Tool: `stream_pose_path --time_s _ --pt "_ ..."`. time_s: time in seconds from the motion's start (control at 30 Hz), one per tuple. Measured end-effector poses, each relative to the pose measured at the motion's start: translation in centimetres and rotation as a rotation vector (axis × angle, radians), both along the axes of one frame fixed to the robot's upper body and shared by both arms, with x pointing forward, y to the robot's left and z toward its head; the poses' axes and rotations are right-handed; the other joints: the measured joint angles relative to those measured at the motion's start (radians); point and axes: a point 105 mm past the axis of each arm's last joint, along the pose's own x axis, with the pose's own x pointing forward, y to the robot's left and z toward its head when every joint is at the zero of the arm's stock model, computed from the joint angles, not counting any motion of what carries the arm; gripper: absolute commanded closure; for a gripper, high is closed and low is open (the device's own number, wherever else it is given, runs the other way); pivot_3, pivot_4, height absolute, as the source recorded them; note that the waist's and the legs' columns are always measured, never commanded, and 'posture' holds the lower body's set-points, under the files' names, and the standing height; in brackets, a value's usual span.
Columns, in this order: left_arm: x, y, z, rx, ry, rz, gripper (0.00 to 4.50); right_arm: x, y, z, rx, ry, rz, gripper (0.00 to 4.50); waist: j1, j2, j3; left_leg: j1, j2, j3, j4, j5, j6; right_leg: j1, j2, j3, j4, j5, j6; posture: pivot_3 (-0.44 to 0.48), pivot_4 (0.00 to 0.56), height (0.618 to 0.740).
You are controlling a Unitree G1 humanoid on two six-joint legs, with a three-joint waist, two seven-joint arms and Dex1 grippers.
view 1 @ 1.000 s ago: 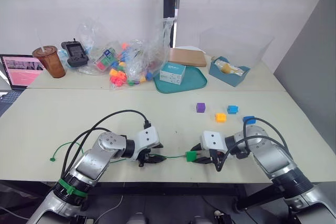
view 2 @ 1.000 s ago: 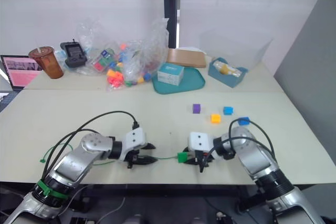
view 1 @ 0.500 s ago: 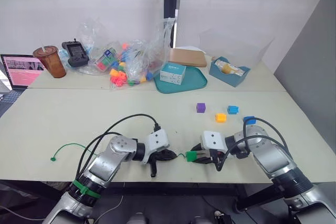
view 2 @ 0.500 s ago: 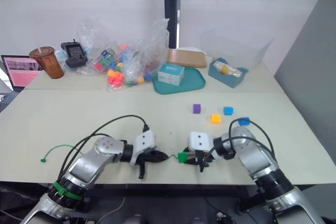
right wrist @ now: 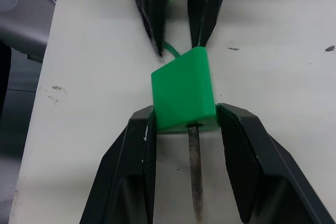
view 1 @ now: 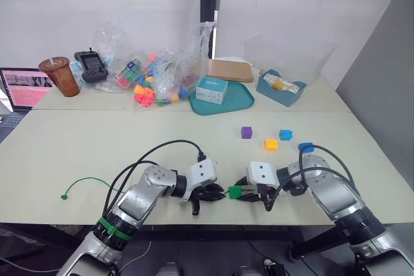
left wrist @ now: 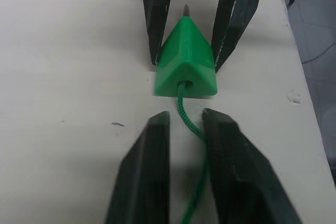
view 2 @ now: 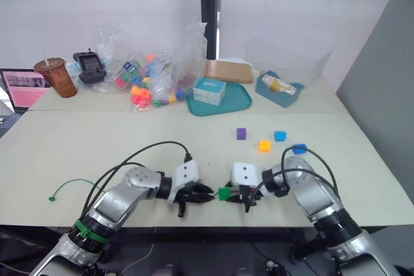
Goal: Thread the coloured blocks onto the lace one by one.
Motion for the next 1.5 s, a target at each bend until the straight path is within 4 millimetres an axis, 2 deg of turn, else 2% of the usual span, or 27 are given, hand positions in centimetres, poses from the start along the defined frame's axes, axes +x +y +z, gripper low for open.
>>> stream_pose_path --time_s 0.03,0.1,0.23,0.3,0.33,0.47,0.57,0.67,0.93,1.03,1.27,1.3,1.5 --pt "0.1 0.3 0.1 0.007 0.003 0.006 2.00 0.0 0.0 0.0 0.001 0.000 -0.001 3.23 -0.001 0.000 0.000 0.000 0.000 0.000 0.000 0.000 0.000 0.000 0.000 0.000 0.000 0.000 0.000 0.000 0.150 0.740" --pt "0.3 1.2 0.3 0.036 -0.001 0.017 1.35 0.0 0.0 0.0 0.004 0.002 -0.006 2.19 -0.002 0.000 0.000 0.000 0.000 0.000 0.000 0.000 0.000 0.000 0.000 0.000 0.000 0.000 0.000 0.000 0.150 0.740" --pt "1.0 1.7 1.2 0.049 -0.027 0.032 0.04 0.3 -0.3 0.3 0.013 0.005 -0.038 0.87 0.003 0.000 0.000 -0.001 0.000 0.000 0.000 0.000 0.000 0.000 0.000 -0.001 -0.001 0.000 0.000 0.000 0.150 0.740" --pt "1.3 1.0 2.1 0.038 -0.054 0.012 0.00 0.2 -0.4 0.5 0.017 0.009 -0.048 0.18 0.007 0.000 0.000 -0.003 0.000 0.000 0.000 0.000 0.000 -0.002 0.000 0.000 -0.001 0.000 0.000 0.000 0.150 0.740" --pt "1.3 0.6 2.6 0.027 -0.062 0.003 0.00 0.1 -0.4 0.6 0.021 0.015 -0.051 0.04 0.009 0.000 0.000 -0.004 0.000 0.000 0.000 0.000 0.000 -0.003 0.000 0.000 -0.001 0.000 0.000 0.000 0.150 0.740" --pt "0.3 -2.3 3.7 -0.009 -0.057 -0.072 0.00 -0.9 -1.5 0.6 0.009 0.049 -0.055 0.04 0.014 0.000 0.000 -0.010 -0.001 0.000 0.000 0.000 0.000 -0.008 -0.001 0.000 -0.001 0.000 0.000 0.000 0.150 0.740" --pt "0.1 -2.9 2.7 0.052 -0.060 -0.093 0.00 -1.4 -3.2 0.7 -0.018 0.070 -0.083 0.04 0.011 0.000 0.000 -0.009 -0.001 0.000 0.000 0.000 0.000 -0.008 0.000 0.000 -0.001 0.000 0.000 0.000 0.150 0.740" --pt "1.1 -3.5 0.8 0.153 -0.090 -0.059 0.00 -1.4 -4.7 1.2 -0.047 0.058 -0.114 0.04 0.009 -0.001 0.001 -0.009 -0.001 0.000 0.000 0.000 0.000 -0.008 0.000 0.000 0.000 0.000 0.000 0.000 0.150 0.740" --pt "1.8 -5.6 0.7 0.149 -0.128 -0.057 0.00 -1.0 -5.0 1.6 -0.042 0.026 -0.136 0.04 0.015 -0.001 0.001 -0.009 -0.002 0.000 0.001 0.000 0.000 -0.008 -0.001 0.000 -0.001 0.000 0.000 0.000 0.150 0.740" --pt "1.6 -5.7 0.5 0.154 -0.137 -0.081 0.81 -0.9 -4.9 1.6 -0.037 0.022 -0.140 0.00 0.015 -0.001 0.001 -0.009 -0.002 0.000 0.001 0.000 0.000 -0.007 -0.001 0.000 -0.001 0.000 0.001 0.000 0.150 0.740" --pt "0.8 -5.7 -0.1 0.166 -0.133 -0.150 3.11 -1.0 -4.0 0.9 -0.033 0.030 -0.126 0.00 0.012 -0.001 0.001 -0.007 -0.002 0.000 0.001 0.000 0.000 -0.006 -0.001 0.000 0.000 0.000 0.001 0.000 0.150 0.740" --pt "0.8 -5.6 0.0 0.169 -0.135 -0.153 3.22 -1.0 -4.0 0.9 -0.032 0.028 -0.124 0.00 0.011 -0.001 0.001 -0.007 -0.002 0.000 0.001 0.000 0.000 -0.006 -0.001 0.000 0.000 0.000 0.001 0.000 0.150 0.740" --pt "0.9 -5.3 -0.1 0.181 -0.137 -0.157 3.22 -0.4 -3.6 0.8 -0.034 0.007 -0.111 0.00 0.005 -0.001 0.001 -0.004 -0.001 0.000 0.001 0.000 0.000 -0.004 0.000 0.000 0.000 0.000 0.001 0.000 0.150 0.740"
